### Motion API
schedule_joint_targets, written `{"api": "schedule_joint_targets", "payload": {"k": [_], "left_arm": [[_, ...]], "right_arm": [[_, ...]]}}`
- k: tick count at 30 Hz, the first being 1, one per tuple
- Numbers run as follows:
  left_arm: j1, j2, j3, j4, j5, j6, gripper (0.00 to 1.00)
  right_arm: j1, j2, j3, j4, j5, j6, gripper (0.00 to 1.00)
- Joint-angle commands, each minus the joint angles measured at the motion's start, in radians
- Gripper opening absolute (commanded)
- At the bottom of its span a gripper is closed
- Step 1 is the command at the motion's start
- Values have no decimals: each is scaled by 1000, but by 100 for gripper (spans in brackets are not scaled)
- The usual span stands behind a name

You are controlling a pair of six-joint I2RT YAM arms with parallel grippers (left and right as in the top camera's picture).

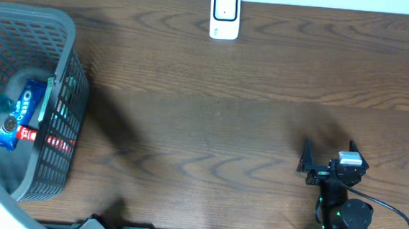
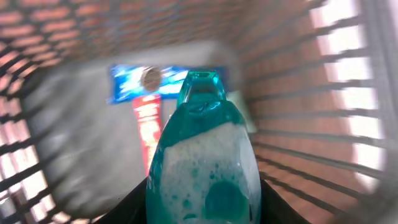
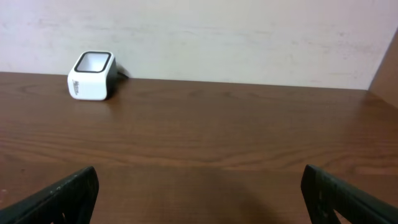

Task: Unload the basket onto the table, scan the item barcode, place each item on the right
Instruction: 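Lift the teal bottle out and place it upright mid-table with left gripper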

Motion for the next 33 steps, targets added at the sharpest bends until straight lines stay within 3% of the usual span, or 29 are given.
{"api": "schedule_joint_targets", "payload": {"k": [1, 6, 15, 20, 24, 33], "left_arm": [[-33, -62, 112, 6, 163, -2, 39], [-159, -107, 207, 11, 218, -60, 40], [-645, -71, 216, 43, 155, -167, 40], [-950, 38, 216, 42, -75, -330, 40], [-1116, 148, 215, 17, -259, -492, 40], [-1261, 435, 215, 5, -394, -900, 40]], "right_arm": [[10, -4, -2, -4, 9, -7, 99], [10, -4, -2, -4, 9, -7, 99], [10, -4, -2, -4, 9, -7, 99], [10, -4, -2, -4, 9, -7, 99], [10, -4, -2, -4, 9, -7, 99], [10, -4, -2, -4, 9, -7, 99]]}}
